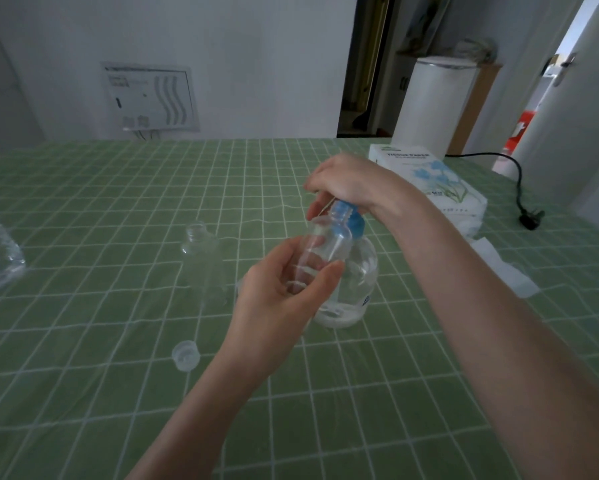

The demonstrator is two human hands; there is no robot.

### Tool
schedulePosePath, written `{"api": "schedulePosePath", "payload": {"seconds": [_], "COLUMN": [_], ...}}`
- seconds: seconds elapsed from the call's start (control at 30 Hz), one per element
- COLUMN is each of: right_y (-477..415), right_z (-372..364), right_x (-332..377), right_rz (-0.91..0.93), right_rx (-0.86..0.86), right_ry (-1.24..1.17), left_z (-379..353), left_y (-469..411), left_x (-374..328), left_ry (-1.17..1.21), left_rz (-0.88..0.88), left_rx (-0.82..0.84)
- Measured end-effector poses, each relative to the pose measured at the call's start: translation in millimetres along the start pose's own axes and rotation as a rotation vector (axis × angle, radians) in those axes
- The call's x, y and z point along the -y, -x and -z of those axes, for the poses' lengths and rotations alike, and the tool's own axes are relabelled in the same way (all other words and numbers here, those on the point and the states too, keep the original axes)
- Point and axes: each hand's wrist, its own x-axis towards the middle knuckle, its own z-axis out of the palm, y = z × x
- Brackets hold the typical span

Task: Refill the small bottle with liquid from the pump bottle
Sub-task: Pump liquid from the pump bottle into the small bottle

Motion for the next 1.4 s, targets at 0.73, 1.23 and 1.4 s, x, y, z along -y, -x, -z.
{"api": "schedulePosePath", "payload": {"seconds": [0.73,1.23,1.4], "right_y": [-2,-2,-3], "right_z": [-2,0,-2], "right_x": [-2,2,0], "right_rz": [0.013,0.044,0.017], "right_rx": [-0.01,-0.046,-0.03], "right_ry": [0.026,0.085,0.068], "left_z": [0,-2,-3], "left_y": [1,2,3], "left_x": [-2,-4,-4], "left_ry": [0.013,0.01,0.018], "left_rz": [-0.001,-0.001,0.005], "left_rx": [0.012,-0.003,0.001]}}
